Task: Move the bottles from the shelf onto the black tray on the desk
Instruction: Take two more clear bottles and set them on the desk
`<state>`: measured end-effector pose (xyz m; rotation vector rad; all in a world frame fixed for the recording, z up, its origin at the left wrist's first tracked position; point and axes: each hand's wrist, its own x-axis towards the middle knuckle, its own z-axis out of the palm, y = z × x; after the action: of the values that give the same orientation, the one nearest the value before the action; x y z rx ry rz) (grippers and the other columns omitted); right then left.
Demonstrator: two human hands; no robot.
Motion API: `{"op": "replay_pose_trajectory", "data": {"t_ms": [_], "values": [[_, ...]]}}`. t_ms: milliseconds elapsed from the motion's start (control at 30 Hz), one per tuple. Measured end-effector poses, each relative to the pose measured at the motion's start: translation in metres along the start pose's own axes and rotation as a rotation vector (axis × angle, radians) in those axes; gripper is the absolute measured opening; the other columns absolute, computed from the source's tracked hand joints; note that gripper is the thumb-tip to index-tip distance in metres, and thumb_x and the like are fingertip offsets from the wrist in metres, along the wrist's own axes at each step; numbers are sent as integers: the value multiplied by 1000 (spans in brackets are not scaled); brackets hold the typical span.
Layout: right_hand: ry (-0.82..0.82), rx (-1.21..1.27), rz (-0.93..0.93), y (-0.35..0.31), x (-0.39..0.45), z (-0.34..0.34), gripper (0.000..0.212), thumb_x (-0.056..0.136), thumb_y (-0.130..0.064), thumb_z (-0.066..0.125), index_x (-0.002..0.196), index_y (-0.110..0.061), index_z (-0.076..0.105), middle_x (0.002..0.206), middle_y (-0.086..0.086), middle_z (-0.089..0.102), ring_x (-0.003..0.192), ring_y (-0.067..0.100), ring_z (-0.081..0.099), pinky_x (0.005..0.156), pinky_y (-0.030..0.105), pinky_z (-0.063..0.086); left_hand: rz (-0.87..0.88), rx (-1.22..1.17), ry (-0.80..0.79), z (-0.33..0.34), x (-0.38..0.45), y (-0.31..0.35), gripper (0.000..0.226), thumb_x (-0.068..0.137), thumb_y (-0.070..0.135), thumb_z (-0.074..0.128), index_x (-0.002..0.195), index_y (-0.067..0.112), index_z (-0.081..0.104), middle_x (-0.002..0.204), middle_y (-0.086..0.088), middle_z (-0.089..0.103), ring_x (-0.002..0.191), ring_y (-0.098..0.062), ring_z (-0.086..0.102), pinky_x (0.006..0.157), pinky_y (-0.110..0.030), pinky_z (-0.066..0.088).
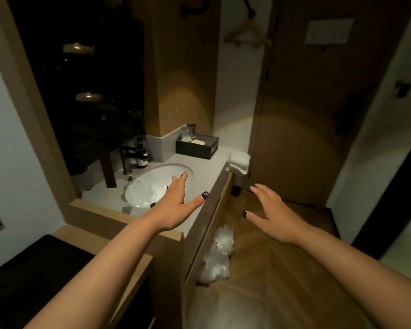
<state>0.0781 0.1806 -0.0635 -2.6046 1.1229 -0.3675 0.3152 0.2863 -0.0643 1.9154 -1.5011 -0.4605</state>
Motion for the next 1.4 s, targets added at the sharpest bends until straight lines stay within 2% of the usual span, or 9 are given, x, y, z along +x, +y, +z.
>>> {"op": "replay_pose_trajectory", "data": {"t_ms": [167,300,400,833,1033,1167,1400], "values": [[-7,-25,120,62,7,-16,75,93,-51,47,152,-20,13,160,-2,7,148,16,3,119,39,16,37,33,-70,39,55,25,89,90,56,50,154,24,-3,162,-2,-5,148,-18,-7,118,-38,7],[-5,-3,202,105,23,-17,76,93,-50,49,152,-19,13,160,-2,9,148,16,5,119,41,19,66,59,-136,70,102,31,95,89,47,59,153,21,-5,162,0,-1,149,-20,5,119,-41,17],[-26,-4,233,134,48,-15,77,92,-50,49,152,-20,12,161,-3,8,148,15,4,119,40,18,69,82,-172,92,146,30,95,88,44,62,153,22,-4,162,0,1,149,-21,6,118,-43,20],[-34,67,311,255,263,-5,75,93,-45,52,152,-20,13,160,-2,10,147,15,7,118,36,18,41,74,-298,163,396,-2,94,88,41,62,153,22,-4,162,-2,2,149,-20,1,119,-42,18],[-21,111,377,313,336,-5,76,92,-44,53,152,-18,14,160,0,12,147,17,10,116,35,18,51,99,-328,182,490,6,91,90,39,60,154,22,-3,162,-4,3,149,-22,4,118,-44,20],[-36,126,379,355,377,-7,76,92,-44,53,152,-17,16,160,0,13,147,17,10,116,35,19,38,81,-333,201,542,14,89,92,37,58,153,22,-4,162,-5,1,149,-20,-1,119,-41,15],[-38,183,336,448,457,-15,74,93,-43,53,152,-18,15,160,0,13,147,17,11,117,34,19,-4,65,-353,260,649,33,89,92,35,58,154,20,-4,162,-3,5,148,-23,10,118,-42,20]]}}
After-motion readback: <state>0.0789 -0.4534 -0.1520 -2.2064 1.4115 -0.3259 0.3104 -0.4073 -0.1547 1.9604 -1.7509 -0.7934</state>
